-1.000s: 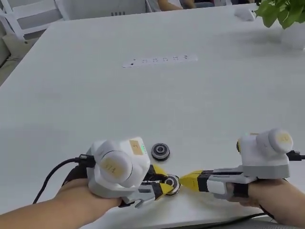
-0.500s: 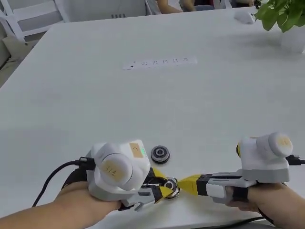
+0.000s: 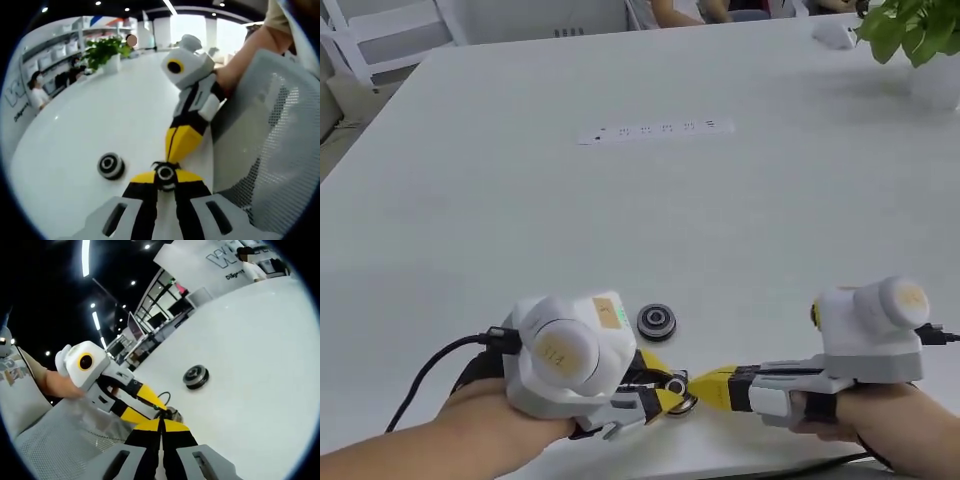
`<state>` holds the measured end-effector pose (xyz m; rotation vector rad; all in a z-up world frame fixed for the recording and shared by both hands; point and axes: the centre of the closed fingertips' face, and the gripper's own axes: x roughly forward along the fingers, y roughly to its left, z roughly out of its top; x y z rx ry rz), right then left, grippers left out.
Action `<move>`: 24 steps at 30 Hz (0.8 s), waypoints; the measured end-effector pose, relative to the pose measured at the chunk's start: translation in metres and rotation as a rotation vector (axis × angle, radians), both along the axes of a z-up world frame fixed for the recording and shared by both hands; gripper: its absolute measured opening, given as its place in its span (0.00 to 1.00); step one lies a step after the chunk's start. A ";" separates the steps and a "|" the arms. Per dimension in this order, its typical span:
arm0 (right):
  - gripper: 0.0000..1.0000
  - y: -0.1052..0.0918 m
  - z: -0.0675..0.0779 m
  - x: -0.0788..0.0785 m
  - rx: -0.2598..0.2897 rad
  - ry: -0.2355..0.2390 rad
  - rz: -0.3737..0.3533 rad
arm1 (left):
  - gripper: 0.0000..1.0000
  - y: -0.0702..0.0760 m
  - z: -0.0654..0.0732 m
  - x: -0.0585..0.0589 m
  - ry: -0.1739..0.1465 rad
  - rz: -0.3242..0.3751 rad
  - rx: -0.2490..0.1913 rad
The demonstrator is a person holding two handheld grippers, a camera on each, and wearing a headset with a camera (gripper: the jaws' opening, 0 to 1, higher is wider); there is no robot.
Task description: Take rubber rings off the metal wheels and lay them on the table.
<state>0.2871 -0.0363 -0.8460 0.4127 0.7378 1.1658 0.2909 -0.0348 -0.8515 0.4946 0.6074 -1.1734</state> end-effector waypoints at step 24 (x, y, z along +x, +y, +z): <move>0.00 -0.001 0.000 0.003 0.001 -0.014 -0.009 | 0.13 -0.003 0.000 -0.001 0.001 -0.008 -0.008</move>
